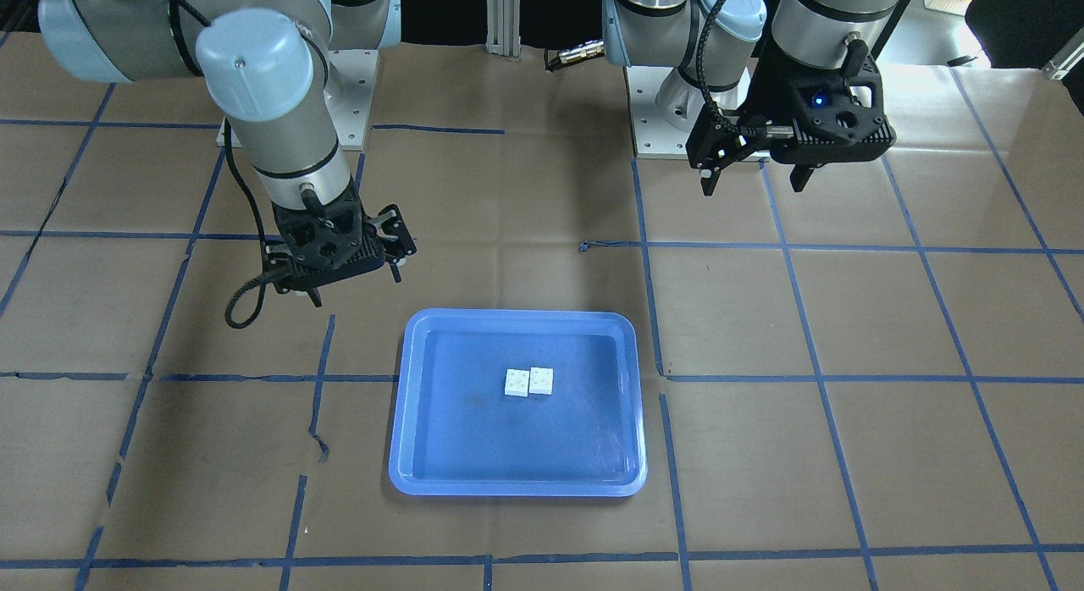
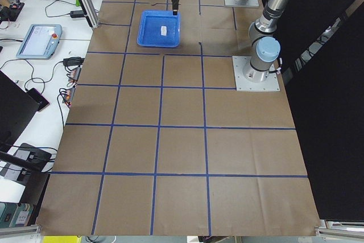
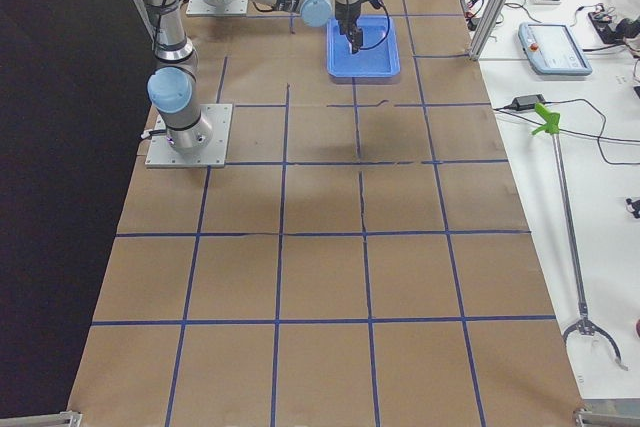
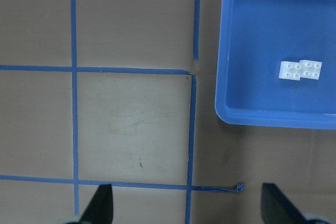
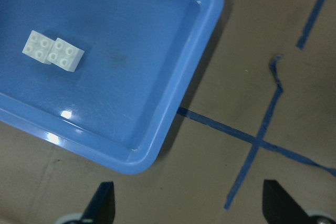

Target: Assemble white blocks and place on blue tray

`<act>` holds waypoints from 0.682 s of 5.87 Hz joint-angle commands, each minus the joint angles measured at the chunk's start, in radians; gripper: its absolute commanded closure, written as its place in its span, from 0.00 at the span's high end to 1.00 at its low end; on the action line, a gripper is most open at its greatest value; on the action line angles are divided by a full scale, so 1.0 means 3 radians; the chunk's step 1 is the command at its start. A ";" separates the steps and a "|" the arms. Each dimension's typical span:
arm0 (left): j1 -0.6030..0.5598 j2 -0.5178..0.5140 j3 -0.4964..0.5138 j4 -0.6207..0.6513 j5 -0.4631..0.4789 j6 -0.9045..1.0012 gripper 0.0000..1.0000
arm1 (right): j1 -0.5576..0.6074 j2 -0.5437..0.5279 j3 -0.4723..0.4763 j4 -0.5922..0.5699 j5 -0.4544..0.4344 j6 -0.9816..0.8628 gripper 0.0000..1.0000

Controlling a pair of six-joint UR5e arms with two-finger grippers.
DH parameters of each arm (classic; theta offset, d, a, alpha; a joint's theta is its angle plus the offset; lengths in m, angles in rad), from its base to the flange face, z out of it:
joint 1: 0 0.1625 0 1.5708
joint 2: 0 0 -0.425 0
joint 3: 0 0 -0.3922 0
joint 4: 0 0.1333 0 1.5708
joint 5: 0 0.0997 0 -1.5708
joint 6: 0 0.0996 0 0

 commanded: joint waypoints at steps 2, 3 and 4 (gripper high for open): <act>0.0000 0.0001 0.0000 0.0005 -0.0003 0.0000 0.99 | -0.0189 -0.0059 -0.0930 0.1390 -0.0118 0.0443 1.00; 0.0000 0.0001 0.0000 0.0000 -0.0003 0.0000 0.99 | -0.0312 -0.0160 -0.0963 0.1484 -0.0108 0.0372 1.00; 0.0000 0.0001 0.0000 0.0005 -0.0003 0.0000 0.99 | -0.0395 -0.0191 -0.0877 0.1485 -0.0047 0.0235 1.00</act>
